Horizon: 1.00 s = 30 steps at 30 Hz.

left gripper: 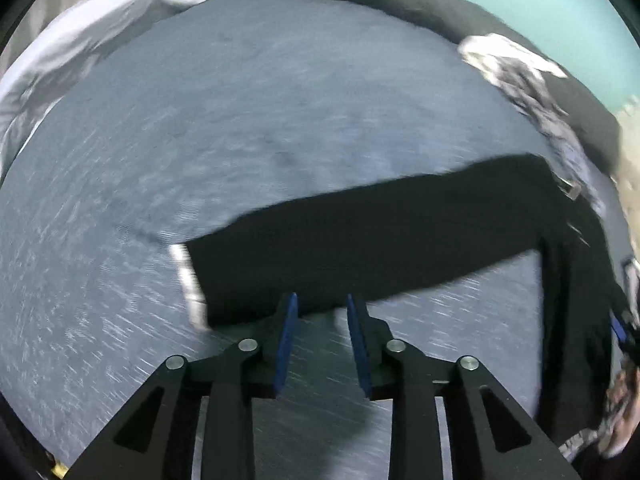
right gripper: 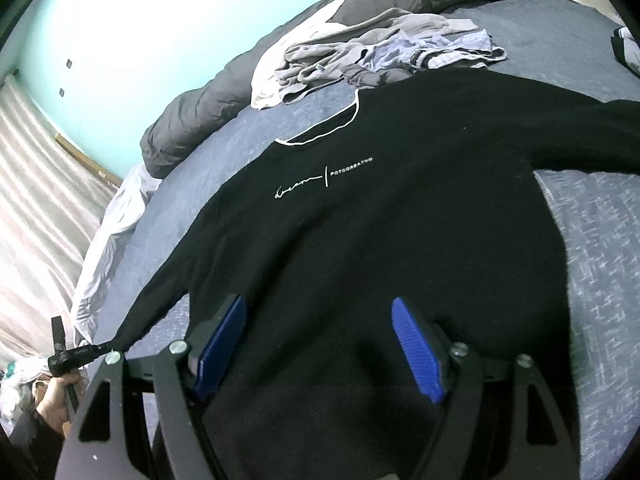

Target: Fold clothes

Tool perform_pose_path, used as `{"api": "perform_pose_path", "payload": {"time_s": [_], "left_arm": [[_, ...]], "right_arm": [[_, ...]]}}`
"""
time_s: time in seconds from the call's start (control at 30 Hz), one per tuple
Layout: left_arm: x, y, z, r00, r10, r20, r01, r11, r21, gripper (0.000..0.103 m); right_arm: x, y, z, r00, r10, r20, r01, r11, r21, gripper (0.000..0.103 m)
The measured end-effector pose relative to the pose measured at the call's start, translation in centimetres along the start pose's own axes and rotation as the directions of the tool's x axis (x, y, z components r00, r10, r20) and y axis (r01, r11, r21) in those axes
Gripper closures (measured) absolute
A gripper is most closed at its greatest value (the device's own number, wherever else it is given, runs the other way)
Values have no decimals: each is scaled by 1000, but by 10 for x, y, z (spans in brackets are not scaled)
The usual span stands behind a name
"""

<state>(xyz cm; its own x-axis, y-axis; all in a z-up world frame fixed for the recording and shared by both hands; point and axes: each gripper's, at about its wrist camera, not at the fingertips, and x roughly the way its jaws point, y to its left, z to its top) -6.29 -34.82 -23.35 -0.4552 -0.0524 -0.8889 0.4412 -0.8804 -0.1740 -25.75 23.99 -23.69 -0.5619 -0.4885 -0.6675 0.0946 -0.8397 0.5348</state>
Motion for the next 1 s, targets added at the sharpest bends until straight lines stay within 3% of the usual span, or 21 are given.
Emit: {"api": "perform_pose_path", "payload": {"time_s": [0.17, 0.4, 0.53, 0.7, 0.83, 1.0], "left_arm": [[-35, -51, -18, 994, -110, -1, 109, 990, 88, 64], [-59, -124, -63, 961, -268, -66, 276, 944, 181, 57], [-58, -164, -83, 953, -277, -120, 300, 918, 260, 56], [-64, -180, -100, 941, -297, -161, 333, 898, 288, 56], [-68, -188, -111, 935, -302, -184, 346, 886, 307, 56], [-71, -195, -120, 933, -303, -194, 352, 881, 317, 56]], "right_arm": [[-28, 9, 4, 997, -24, -80, 17, 996, -90, 26], [-88, -10, -5, 965, -178, -192, 135, 967, -216, 26], [-115, -29, -25, 940, -237, -246, 183, 957, -224, 26], [-128, -51, -61, 906, -268, -327, 205, 955, -214, 26], [-137, -61, -86, 898, -261, -354, 199, 959, -203, 27], [-143, -64, -99, 895, -254, -366, 193, 962, -194, 45]]}}
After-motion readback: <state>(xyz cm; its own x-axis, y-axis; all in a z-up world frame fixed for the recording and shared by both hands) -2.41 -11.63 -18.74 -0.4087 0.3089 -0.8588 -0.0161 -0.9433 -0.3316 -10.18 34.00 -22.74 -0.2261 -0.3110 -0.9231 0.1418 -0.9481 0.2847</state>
